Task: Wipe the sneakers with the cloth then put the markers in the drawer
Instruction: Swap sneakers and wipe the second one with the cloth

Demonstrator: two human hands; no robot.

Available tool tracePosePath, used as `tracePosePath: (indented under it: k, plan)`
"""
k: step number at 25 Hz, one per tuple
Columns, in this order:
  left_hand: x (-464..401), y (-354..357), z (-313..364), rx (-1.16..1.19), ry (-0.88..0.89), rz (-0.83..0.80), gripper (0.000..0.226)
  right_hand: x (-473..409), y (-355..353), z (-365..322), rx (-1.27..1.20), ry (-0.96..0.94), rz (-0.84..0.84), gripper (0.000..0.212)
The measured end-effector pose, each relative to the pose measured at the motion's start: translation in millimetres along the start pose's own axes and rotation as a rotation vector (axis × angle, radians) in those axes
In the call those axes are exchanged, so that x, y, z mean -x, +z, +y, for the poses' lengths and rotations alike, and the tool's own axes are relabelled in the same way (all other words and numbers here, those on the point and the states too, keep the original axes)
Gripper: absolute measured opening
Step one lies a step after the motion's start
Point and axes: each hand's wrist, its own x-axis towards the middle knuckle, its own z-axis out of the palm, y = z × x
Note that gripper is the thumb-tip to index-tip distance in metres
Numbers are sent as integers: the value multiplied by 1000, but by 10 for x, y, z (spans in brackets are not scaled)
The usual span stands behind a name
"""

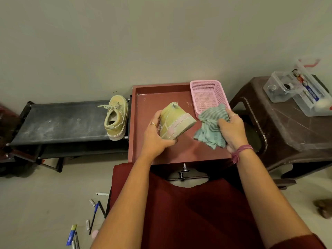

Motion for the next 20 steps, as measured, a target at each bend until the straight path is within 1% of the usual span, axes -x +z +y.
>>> tracePosePath:
  k: [2,3,4,5,6,7,8,9,10,12,16,17,19,20]
  plan:
    - [-8,30,-13,-8,-2,-3,92,153,133,-151,123,-139,-139,52]
    - [-12,39,-13,-12,-3,-6,92,279,246,-204,251,-233,-204,56]
    - [-15,48,-17,-9,-12,-4,93,391,368,-209,446,-369,-241,59]
    - [-16,50,-22,1,-25,5,93,491,506,-149,650,-547,-246,61]
    - [-16,52,-19,18,-44,21,92,561,623,-28,833,-769,-225,60]
    - [-12,52,-8,31,-58,40,88,579,690,120,985,-967,-176,58]
    - [-10,54,0,44,-68,54,84,573,699,225,1093,-1080,-141,56]
    - [-2,55,5,49,-72,60,80,551,670,275,1149,-1128,-128,57]
    - [1,60,7,48,-74,59,78,516,617,286,1160,-1136,-131,60]
    - [1,73,3,30,-71,47,78,384,503,248,1104,-1095,-163,70]
    - [-9,131,-14,20,-65,28,103,126,394,213,996,-972,-297,89]
    - [-8,143,-4,9,-67,27,104,83,391,234,960,-953,-318,91]
    - [-8,177,24,-26,-54,29,98,18,365,263,844,-879,-342,92]
    - [-8,194,28,-52,-39,28,95,-14,343,277,744,-795,-358,93]
